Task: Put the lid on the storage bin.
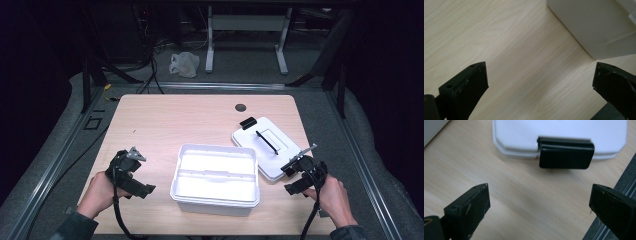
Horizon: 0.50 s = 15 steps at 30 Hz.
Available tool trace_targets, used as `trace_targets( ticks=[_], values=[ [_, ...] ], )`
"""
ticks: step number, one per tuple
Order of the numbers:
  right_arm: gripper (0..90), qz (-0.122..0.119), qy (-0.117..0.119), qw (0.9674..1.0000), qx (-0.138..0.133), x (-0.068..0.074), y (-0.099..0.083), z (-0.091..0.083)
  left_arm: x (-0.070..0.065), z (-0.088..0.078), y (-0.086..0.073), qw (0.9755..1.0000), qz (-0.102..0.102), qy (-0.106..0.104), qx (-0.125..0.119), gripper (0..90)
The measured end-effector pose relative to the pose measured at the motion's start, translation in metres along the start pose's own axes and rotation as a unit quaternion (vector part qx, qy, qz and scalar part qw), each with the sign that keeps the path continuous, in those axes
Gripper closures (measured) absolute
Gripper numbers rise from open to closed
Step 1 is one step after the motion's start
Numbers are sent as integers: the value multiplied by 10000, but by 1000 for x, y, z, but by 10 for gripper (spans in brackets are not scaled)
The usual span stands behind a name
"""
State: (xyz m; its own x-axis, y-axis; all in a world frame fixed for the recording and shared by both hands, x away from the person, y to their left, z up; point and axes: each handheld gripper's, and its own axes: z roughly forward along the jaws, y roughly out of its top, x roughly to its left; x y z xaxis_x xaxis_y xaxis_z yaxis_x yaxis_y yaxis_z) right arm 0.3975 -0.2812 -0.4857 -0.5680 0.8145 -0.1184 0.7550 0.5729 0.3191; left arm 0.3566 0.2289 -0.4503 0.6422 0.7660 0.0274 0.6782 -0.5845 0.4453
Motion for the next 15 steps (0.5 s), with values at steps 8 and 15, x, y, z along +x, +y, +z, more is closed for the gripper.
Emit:
trace_targets(
  ticks=[8, 15],
  values=[
    [64, -248, -111, 9996, 72, -11, 51, 2, 6, 14, -13, 9996, -136, 87, 245, 0],
    [111, -348, -42, 9991, 226, -16, 99, 17, 10, 14, -14, 9995, -200, 89, 214, 0]
  ],
)
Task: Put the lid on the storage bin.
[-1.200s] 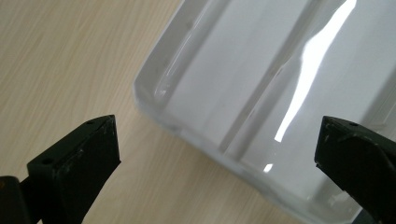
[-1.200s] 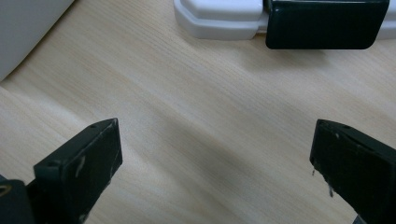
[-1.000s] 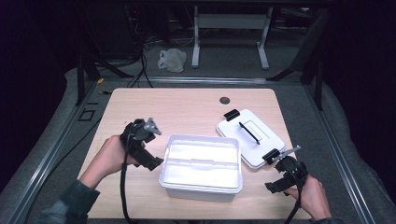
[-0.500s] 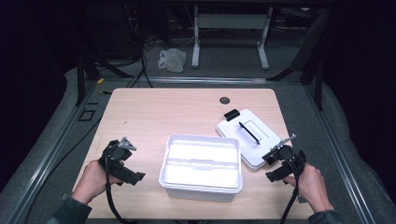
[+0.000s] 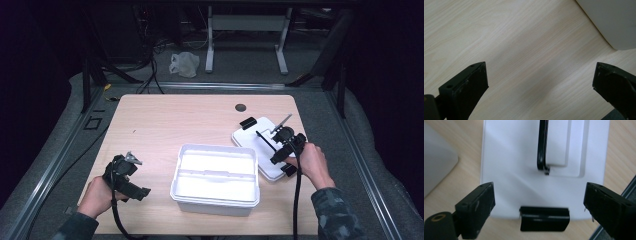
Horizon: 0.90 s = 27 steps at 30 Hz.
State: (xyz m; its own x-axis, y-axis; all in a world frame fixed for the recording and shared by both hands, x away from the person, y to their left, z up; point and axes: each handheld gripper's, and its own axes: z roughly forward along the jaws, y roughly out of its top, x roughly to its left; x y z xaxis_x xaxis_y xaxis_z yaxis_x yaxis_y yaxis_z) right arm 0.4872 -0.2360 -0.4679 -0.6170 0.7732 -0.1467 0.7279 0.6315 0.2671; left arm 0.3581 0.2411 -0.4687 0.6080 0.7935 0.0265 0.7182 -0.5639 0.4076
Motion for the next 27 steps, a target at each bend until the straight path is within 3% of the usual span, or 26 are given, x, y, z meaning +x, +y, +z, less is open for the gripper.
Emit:
trace_targets(
  ticks=[3, 8, 9, 11, 13, 14, 18, 23, 27],
  values=[
    [182, 18, -1, 10000, 26, -2, 15, 6, 0, 2, 0, 9999, 30, 73, 79, 0],
    [417, 64, 11, 9998, 168, -6, 34, 19, 1, 3, 0, 9999, 12, 110, 102, 0],
    [432, 92, -75, 9998, 143, -6, 36, 21, 2, 4, 0, 9999, 5, 107, 113, 0],
    [487, 161, 91, 9997, 143, -8, 42, 25, 3, 6, 0, 9998, -19, 130, 138, 0],
    [523, 109, -44, 9998, 140, -7, 47, 28, 5, 9, -1, 9997, -45, 126, 183, 0],
    [530, 137, 48, 9997, 193, -8, 50, 30, 5, 10, -2, 9997, -65, 128, 194, 0],
    [649, 229, -99, 9994, 234, -8, 57, 39, 6, 11, -2, 9997, -81, 124, 210, 0],
    [720, 298, 3, 9993, 234, -10, 60, 43, 7, 14, -3, 9995, -60, 184, 239, 0],
    [795, 311, -99, 9993, 163, -12, 59, 41, 7, 16, -4, 9994, -46, 211, 282, 0]
  ],
)
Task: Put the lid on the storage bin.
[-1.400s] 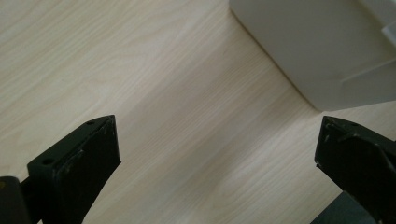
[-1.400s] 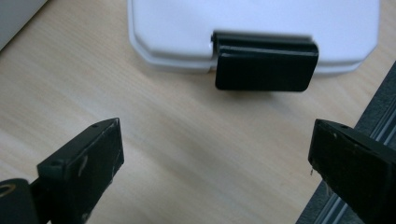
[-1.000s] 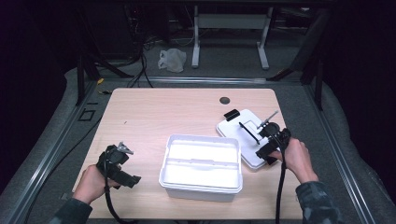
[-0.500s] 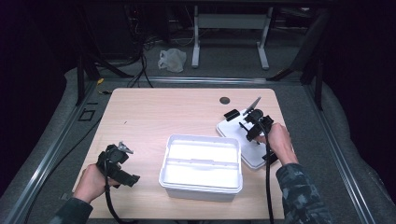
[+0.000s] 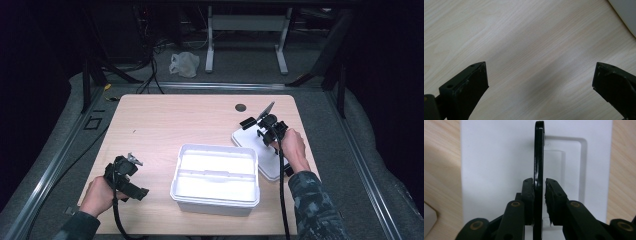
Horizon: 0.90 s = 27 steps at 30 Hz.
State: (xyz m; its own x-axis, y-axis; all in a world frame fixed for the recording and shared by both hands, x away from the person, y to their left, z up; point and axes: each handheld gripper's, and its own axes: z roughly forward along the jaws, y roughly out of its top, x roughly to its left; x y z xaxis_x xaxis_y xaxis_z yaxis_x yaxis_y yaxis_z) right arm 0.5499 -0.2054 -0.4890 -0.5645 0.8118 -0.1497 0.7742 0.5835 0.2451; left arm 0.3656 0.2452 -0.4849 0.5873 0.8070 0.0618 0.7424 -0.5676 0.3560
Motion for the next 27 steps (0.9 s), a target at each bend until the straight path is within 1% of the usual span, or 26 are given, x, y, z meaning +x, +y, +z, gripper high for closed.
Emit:
trace_targets(
  ticks=[1, 2, 3, 4, 5, 6, 8, 11, 15, 17, 19, 21, 27],
  values=[
    [810, -13, -59, 10000, -40, -1, 0, -1, 0, 1, 0, 10000, -29, 18, -14, 0],
    [822, 3, -45, 10000, -88, -2, -1, -3, 1, 1, 0, 10000, -20, 35, -5, 0],
    [833, 7, -89, 9999, -120, -3, -1, -5, 1, 2, -1, 10000, -26, 54, -20, 0],
    [832, 35, -55, 9998, -174, -5, -1, -8, 1, 2, -1, 10000, -26, 54, -20, 0],
    [834, -15, -99, 9998, -164, -5, -1, -10, 2, 3, -1, 10000, -46, 45, -24, 0],
    [839, -48, -88, 9998, -162, -6, -2, -10, 3, 4, -1, 10000, -55, 48, -25, 0],
    [844, -51, -149, 9997, -170, -8, -4, -12, 4, 5, -2, 9999, -86, 53, -38, 0],
    [845, -37, -46, 9998, -202, -13, -9, -15, 7, 7, -3, 9999, -110, 78, -30, 0],
    [846, -145, -86, 9997, -198, -18, -16, -24, 8, 8, -4, 9999, -120, 75, -23, 0],
    [846, -223, -54, 9996, -179, -20, -18, -30, 8, 8, -4, 9999, -123, 74, -28, 0],
    [846, -267, -6, 9993, -245, -23, -21, -38, 8, 8, -4, 9999, -117, 69, -22, 0],
    [847, -310, -42, 9990, -308, -26, -23, -48, 8, 8, -3, 9999, -96, 83, -12, 0],
    [847, -443, -159, 9979, -451, -30, -26, -82, 9, 9, -4, 9999, -140, 66, 0, 0]
  ],
)
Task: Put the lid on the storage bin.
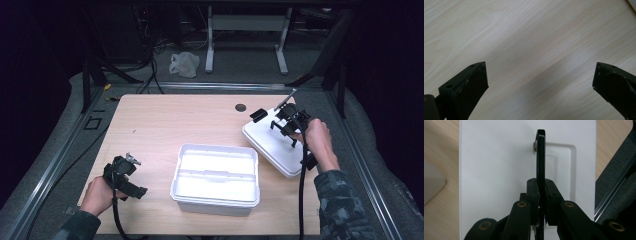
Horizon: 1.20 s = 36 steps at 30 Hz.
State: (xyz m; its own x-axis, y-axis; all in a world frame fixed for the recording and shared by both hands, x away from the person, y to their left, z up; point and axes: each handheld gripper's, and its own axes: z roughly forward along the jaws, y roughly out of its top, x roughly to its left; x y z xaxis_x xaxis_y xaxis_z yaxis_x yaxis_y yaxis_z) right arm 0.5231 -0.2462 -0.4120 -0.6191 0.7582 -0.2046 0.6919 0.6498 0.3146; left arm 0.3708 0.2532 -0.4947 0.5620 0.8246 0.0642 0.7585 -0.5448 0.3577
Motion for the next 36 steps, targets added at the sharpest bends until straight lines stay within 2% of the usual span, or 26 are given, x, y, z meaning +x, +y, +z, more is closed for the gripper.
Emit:
trace_targets(
  ticks=[8, 15, 19, 22, 27, 32, 36],
  values=[
    [847, -252, -43, 9997, -66, -7, 1, -40, 0, 1, -1, 10000, -13, -29, 46, 0],
    [847, -318, -123, 9993, -183, -13, 3, -74, 1, 2, -1, 10000, -17, -45, 67, 0],
    [847, -406, -131, 9986, -319, -11, 7, -96, 1, 3, -1, 10000, -16, -54, 73, 0],
    [847, -585, -24, 9972, -458, -4, 10, -112, 1, 3, -1, 9999, -7, -30, 101, 0],
    [847, -1018, 245, 9921, -685, 14, 15, -131, 2, 4, -1, 9999, -65, -34, 149, 0],
    [848, -1491, 510, 9839, -848, 37, 22, -141, 2, 4, -1, 9999, -45, -2, 149, 0],
    [848, -1826, 731, 9761, -927, 59, 29, -141, 3, 4, -1, 9999, -71, 10, 150, 0]
  ],
)
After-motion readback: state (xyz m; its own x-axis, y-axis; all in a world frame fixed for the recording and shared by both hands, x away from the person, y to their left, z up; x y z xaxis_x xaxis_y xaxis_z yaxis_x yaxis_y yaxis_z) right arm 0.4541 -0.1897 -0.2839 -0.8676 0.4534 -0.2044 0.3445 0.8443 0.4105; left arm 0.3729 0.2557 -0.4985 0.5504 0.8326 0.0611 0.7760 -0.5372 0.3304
